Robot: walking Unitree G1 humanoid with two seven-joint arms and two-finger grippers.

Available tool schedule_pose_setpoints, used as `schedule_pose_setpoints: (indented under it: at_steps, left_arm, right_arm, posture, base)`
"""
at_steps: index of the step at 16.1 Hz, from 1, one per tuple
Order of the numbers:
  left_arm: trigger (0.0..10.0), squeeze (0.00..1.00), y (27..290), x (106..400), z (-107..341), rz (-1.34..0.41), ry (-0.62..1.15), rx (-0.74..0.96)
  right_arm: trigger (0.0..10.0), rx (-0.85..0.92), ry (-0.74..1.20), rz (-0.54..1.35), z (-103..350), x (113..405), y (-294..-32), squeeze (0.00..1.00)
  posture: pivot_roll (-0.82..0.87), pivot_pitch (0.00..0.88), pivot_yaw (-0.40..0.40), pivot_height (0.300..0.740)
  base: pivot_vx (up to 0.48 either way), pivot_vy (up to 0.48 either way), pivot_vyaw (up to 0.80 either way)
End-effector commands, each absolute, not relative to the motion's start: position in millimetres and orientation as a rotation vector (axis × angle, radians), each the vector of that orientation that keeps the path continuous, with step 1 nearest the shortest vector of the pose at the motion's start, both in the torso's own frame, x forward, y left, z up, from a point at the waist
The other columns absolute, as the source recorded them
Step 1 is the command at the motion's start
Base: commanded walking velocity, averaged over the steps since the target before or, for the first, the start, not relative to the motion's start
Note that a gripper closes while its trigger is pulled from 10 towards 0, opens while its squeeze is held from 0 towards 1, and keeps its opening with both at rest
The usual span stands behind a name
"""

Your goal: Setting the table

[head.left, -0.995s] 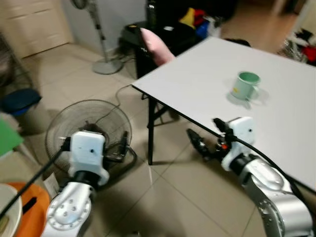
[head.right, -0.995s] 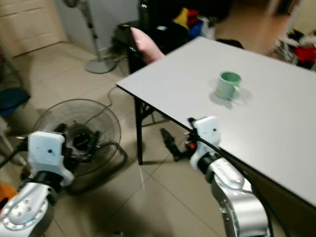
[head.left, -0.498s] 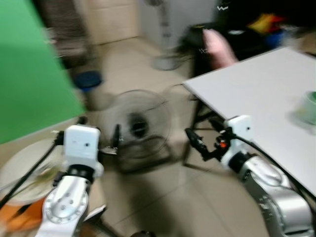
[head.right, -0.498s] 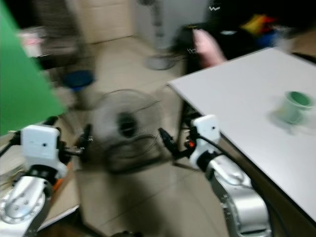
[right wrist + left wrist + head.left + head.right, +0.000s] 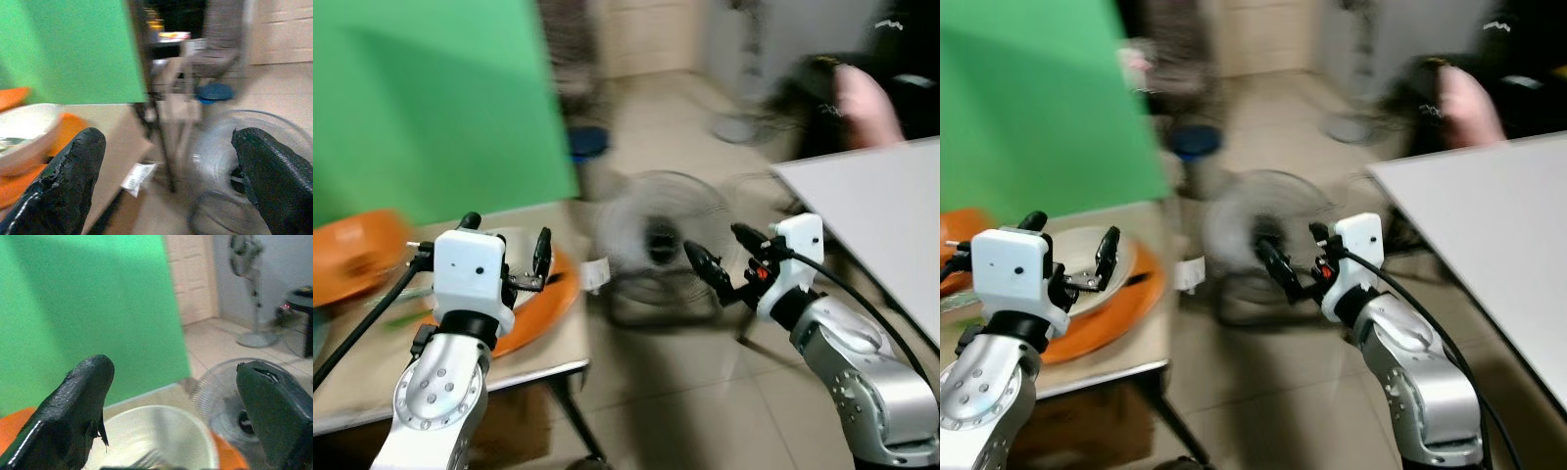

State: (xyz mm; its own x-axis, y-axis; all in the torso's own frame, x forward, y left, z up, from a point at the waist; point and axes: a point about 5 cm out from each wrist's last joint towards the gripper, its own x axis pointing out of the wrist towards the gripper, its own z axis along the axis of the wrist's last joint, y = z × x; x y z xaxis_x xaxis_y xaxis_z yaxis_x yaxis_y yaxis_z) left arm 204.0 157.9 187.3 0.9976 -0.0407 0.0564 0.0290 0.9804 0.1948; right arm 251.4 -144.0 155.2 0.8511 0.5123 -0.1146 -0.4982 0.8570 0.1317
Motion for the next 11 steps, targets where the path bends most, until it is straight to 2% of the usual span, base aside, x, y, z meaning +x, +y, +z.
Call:
schedule_pose_setpoints:
  at_steps: [1, 8, 11]
  left_arm:
    - [10.0, 0.0, 162.3, 204.1, 186.9, -0.014, -0.046, 0.209]
    - [10.0, 0.0, 168.0, 193.8, 177.9, 0.0, 0.045, 0.2]
    - [10.0, 0.0, 172.9, 189.3, 175.6, 0.028, 0.058, 0.218]
  right_arm:
    - [10.0, 0.116, 0.139, 0.58, 159.5, 252.6, -136.9, 0.0]
    - [10.0, 0.147, 0.155, 0.67, 161.4, 254.3, -126.9, 0.0]
    - [10.0, 0.155, 0.172, 0.579, 153.7, 256.4, -132.1, 0.0]
  posture:
    - [0.03, 0.0, 0.037, 0.74]
    - [0.06, 0.0, 0.02, 0.74]
    - [0.07, 0.0, 0.019, 0.74]
  base:
    - [0.0, 0.0, 0.8]
    - [0.0, 0.0, 0.8]
    - [0.0, 0.0, 0.8]
